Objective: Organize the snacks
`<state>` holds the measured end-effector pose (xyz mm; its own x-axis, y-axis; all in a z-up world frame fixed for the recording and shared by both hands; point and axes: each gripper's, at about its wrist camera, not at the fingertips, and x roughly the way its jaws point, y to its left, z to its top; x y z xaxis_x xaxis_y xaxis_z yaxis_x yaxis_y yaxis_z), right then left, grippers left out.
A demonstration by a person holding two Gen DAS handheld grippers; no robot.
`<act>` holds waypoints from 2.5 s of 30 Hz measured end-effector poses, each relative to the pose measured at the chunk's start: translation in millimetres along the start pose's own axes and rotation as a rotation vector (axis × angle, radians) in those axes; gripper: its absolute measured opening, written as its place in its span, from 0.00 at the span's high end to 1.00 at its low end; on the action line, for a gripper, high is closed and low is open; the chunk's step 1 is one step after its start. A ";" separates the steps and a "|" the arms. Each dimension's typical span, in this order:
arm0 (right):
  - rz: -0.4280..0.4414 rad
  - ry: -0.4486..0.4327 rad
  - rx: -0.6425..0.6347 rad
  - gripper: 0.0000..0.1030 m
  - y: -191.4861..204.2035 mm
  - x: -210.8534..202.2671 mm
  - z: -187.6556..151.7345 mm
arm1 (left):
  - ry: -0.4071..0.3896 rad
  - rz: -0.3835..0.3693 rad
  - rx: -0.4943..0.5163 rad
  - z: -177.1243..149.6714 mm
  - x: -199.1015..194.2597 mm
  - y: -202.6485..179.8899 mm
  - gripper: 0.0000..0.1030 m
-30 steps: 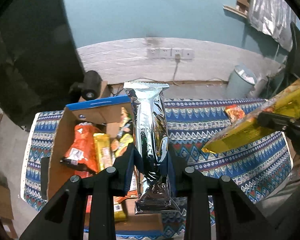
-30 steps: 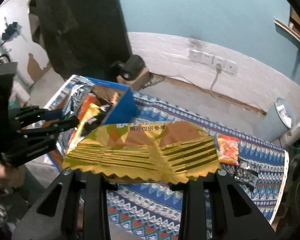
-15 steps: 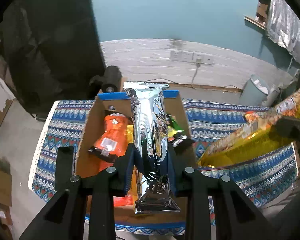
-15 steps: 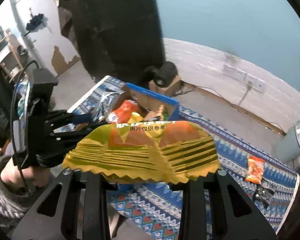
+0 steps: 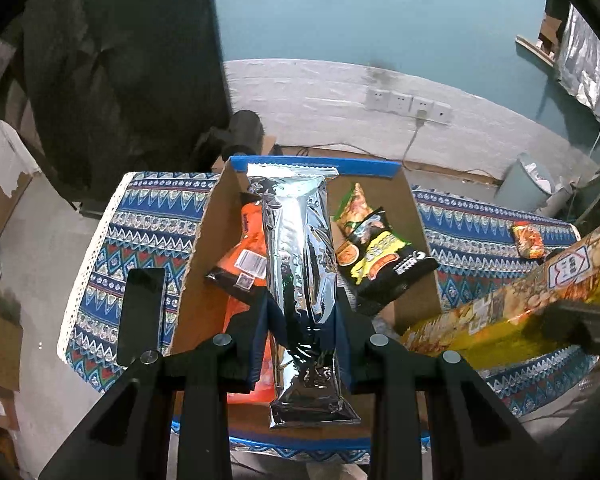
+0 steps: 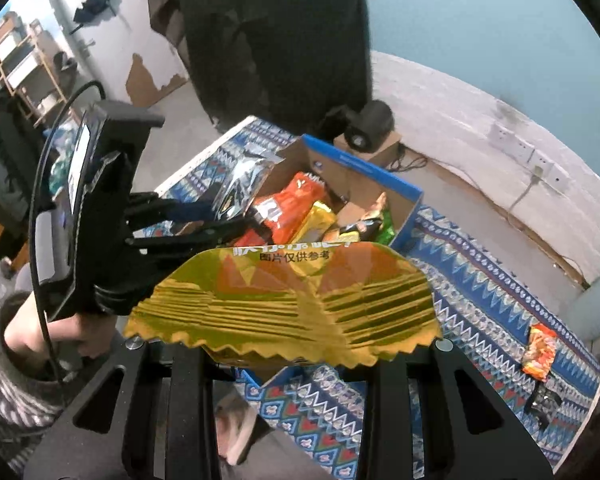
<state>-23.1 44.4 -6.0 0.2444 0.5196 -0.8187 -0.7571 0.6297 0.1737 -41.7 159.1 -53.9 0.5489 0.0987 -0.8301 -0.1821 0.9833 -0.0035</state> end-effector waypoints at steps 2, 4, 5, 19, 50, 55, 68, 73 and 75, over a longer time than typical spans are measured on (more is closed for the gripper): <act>0.004 0.026 0.002 0.70 0.9 8.0 1.4 | 0.008 0.012 -0.001 -1.4 4.5 4.0 0.71; 0.014 0.052 0.011 0.70 -1.8 17.6 3.4 | 0.019 0.012 -0.010 -1.9 8.5 8.4 0.71; 0.023 0.070 0.019 0.70 -4.0 24.3 4.6 | 0.025 0.013 -0.016 -2.4 10.5 10.5 0.71; 0.001 0.113 0.058 0.65 -15.1 80.9 36.2 | 0.097 0.041 -0.097 -7.1 41.8 33.1 0.62; -0.130 0.053 0.206 0.24 -93.7 48.4 0.5 | 0.057 0.001 -0.045 16.0 28.7 -25.3 0.22; -0.155 0.049 0.253 0.24 -118.3 34.3 -17.8 | 0.065 -0.010 0.000 18.9 29.7 -49.4 0.22; -0.223 0.022 0.378 0.24 -184.4 -6.5 -64.2 | 0.088 -0.052 0.120 21.7 36.0 -118.7 0.22; -0.246 0.015 0.410 0.24 -206.7 -22.6 -83.1 | 0.099 -0.074 0.156 23.0 38.6 -143.6 0.22; -0.256 0.017 0.422 0.24 -216.1 -29.3 -91.7 | 0.102 -0.080 0.176 23.0 39.4 -155.5 0.22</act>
<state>77.8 -159.9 -69.8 0.3780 0.3101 -0.8723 -0.3615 0.9169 0.1692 27.0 13.6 -73.3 0.4689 0.0117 -0.8832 0.0087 0.9998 0.0179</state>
